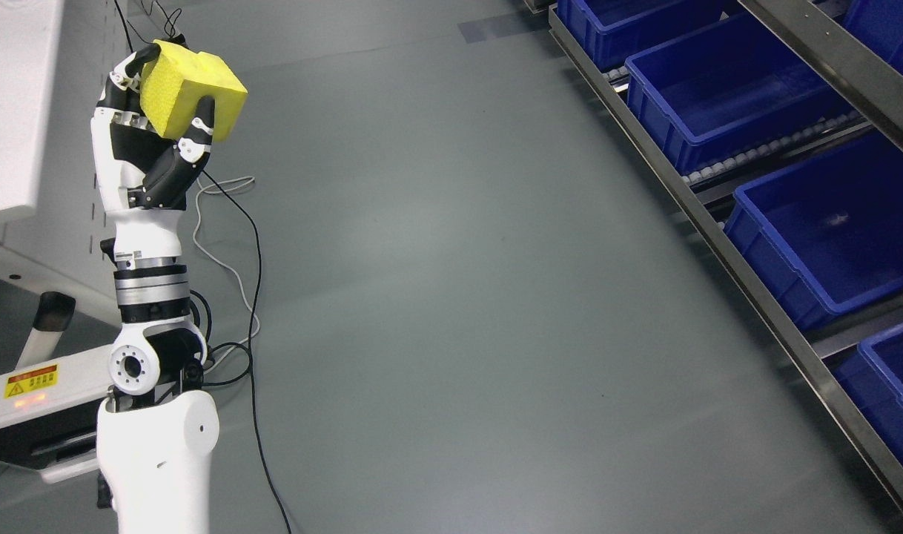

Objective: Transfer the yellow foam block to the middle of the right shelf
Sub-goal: 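Hold the cube raised in the left hand while turning toward the bin shelf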

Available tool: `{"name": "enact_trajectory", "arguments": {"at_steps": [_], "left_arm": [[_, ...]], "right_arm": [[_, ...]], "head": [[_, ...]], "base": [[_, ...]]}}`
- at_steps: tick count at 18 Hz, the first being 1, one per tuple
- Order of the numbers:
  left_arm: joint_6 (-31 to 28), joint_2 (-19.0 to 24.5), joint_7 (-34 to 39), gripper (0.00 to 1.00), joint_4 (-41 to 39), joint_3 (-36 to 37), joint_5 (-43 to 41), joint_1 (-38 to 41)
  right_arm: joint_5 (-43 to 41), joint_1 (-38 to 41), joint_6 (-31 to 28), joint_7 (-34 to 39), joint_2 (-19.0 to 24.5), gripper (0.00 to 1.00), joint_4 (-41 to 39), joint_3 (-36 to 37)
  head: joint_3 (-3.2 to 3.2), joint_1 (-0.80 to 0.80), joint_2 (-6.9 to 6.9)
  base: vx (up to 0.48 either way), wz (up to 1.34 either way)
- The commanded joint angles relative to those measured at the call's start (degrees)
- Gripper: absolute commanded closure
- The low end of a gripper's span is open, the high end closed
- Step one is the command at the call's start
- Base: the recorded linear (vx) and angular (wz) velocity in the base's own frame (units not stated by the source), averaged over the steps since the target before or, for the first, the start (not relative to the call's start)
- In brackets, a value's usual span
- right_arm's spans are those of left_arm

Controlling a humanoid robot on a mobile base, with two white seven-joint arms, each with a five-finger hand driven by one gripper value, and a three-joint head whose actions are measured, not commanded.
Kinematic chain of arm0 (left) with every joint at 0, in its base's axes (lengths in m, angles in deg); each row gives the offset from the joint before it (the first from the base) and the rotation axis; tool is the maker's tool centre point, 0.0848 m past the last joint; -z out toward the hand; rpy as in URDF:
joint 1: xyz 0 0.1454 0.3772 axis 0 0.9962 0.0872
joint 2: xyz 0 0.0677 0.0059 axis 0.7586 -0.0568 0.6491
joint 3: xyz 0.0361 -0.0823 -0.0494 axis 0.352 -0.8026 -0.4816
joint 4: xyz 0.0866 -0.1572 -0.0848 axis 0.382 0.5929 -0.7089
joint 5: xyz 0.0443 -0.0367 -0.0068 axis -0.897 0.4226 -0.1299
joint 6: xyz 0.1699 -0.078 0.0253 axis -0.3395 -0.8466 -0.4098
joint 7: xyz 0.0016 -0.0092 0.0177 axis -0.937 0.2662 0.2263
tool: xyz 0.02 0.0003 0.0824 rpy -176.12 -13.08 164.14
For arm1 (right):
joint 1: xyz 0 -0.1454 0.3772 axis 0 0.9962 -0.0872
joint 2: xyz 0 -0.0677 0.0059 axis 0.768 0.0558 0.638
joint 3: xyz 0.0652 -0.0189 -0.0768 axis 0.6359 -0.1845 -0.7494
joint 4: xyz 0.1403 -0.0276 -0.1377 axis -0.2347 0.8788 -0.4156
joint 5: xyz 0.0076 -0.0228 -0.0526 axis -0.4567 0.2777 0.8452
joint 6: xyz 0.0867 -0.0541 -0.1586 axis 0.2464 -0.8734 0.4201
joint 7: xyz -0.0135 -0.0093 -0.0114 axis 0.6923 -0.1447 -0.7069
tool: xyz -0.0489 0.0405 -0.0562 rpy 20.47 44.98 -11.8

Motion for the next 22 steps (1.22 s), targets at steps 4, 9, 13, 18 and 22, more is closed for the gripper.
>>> {"name": "enact_trajectory", "arguments": {"at_steps": [4,9,13,18,22], "left_arm": [[-0.3,1.0,0.0,0.62,-0.8,-0.1,0.0,0.1],[-0.7,1.0,0.0,0.62,-0.8,-0.1,0.0,0.0],[-0.7,1.0,0.0,0.62,-0.8,0.3,0.0,-0.1],[-0.7,1.0,0.1,0.62,-0.8,0.3,0.0,0.0],[-0.8,1.0,0.0,0.62,-1.5,0.4,0.0,0.0]], "right_arm": [[-0.1,-0.1,0.0,0.0,-1.0,0.00,-1.0,0.0],[-0.1,-0.2,0.0,0.0,-1.0,0.00,-1.0,0.0],[-0.1,-0.2,0.0,0.0,-1.0,0.00,-1.0,0.0],[-0.1,-0.1,0.0,0.0,-1.0,0.00,-1.0,0.0],[-0.1,-0.1,0.0,0.0,-1.0,0.00,-1.0,0.0]], "head": [[0.00,0.00,0.00],[0.00,0.00,0.00],[0.00,0.00,0.00],[0.00,0.00,0.00],[0.00,0.00,0.00]], "base": [[0.312,-0.06],[0.317,-0.10],[0.349,-0.18],[0.358,-0.24],[0.320,-0.20]]}}
